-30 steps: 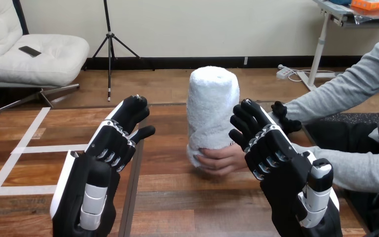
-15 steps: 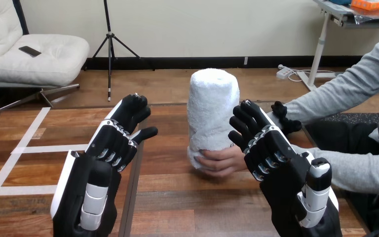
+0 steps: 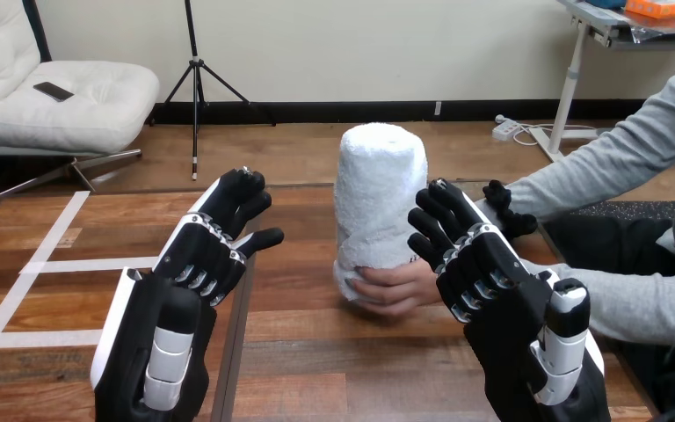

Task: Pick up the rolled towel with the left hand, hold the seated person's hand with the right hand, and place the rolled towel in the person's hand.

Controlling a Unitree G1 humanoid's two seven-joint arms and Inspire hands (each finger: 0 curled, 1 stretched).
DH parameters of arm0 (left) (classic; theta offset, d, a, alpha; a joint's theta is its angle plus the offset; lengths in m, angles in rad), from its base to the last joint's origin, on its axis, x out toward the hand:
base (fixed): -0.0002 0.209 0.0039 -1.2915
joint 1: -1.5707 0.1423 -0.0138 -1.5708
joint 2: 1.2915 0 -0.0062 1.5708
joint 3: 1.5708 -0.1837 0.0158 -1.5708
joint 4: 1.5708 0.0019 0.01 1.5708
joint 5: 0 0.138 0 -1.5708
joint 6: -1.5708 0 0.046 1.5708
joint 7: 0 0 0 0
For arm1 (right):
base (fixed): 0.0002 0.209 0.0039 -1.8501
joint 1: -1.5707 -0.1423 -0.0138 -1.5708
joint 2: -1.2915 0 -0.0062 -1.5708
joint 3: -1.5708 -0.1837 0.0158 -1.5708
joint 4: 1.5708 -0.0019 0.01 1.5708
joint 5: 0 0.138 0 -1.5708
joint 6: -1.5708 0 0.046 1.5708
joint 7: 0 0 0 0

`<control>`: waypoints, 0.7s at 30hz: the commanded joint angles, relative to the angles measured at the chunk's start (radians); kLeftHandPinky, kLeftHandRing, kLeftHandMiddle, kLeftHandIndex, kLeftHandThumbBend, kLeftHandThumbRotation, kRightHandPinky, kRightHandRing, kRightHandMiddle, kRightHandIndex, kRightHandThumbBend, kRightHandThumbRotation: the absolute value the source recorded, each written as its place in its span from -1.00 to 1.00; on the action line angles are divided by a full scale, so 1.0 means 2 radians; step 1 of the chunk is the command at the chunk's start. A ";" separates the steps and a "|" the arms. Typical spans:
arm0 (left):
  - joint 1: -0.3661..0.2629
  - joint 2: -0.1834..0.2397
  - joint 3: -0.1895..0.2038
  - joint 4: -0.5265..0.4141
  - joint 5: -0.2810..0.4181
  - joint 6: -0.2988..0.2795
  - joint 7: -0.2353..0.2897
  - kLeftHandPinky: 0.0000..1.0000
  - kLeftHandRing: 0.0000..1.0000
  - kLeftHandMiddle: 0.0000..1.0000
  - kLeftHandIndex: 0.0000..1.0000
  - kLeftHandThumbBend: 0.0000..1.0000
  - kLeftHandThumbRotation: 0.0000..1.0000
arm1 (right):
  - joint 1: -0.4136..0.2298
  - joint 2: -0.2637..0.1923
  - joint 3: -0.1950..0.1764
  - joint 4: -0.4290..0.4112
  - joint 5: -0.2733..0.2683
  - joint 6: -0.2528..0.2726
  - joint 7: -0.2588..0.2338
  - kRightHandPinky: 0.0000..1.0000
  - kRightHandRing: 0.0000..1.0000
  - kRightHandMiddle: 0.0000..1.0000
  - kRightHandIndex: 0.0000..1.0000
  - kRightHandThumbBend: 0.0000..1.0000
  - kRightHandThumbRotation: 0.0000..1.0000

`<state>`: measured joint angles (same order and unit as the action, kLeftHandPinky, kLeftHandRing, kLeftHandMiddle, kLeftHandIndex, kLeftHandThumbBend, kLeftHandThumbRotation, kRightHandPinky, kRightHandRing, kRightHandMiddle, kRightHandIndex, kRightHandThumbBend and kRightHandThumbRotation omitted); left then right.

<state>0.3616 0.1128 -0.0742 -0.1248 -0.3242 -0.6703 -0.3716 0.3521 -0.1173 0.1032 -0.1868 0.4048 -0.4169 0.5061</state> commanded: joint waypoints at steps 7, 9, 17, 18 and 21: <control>-0.020 -0.014 -0.001 -0.009 -0.006 0.000 0.003 0.62 0.82 0.83 0.77 0.56 0.84 | -0.024 0.003 -0.010 -0.014 0.008 0.001 -0.001 1.00 0.93 0.92 0.88 0.73 1.00; -0.020 -0.014 -0.001 -0.008 -0.006 0.000 0.003 0.62 0.82 0.83 0.77 0.57 0.84 | -0.024 0.003 -0.011 -0.014 0.007 0.000 -0.002 1.00 0.93 0.91 0.88 0.73 1.00; -0.021 -0.014 -0.001 -0.007 -0.005 -0.002 0.004 0.61 0.82 0.83 0.77 0.57 0.83 | -0.023 0.002 -0.011 -0.016 0.008 0.003 -0.002 0.99 0.92 0.90 0.86 0.74 1.00; -0.021 -0.014 -0.001 -0.006 -0.005 -0.002 0.004 0.61 0.82 0.83 0.77 0.57 0.83 | -0.023 0.002 -0.012 -0.016 0.008 0.003 -0.002 0.99 0.92 0.90 0.86 0.73 1.00; -0.022 -0.015 -0.001 -0.005 -0.003 -0.003 0.004 0.61 0.81 0.82 0.77 0.57 0.83 | -0.023 0.001 -0.012 -0.017 0.008 0.005 -0.002 1.00 0.92 0.90 0.87 0.73 1.00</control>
<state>0.3616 0.1129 -0.0743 -0.1248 -0.3243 -0.6700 -0.3665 0.3521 -0.1179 0.0965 -0.1868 0.4058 -0.4124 0.5040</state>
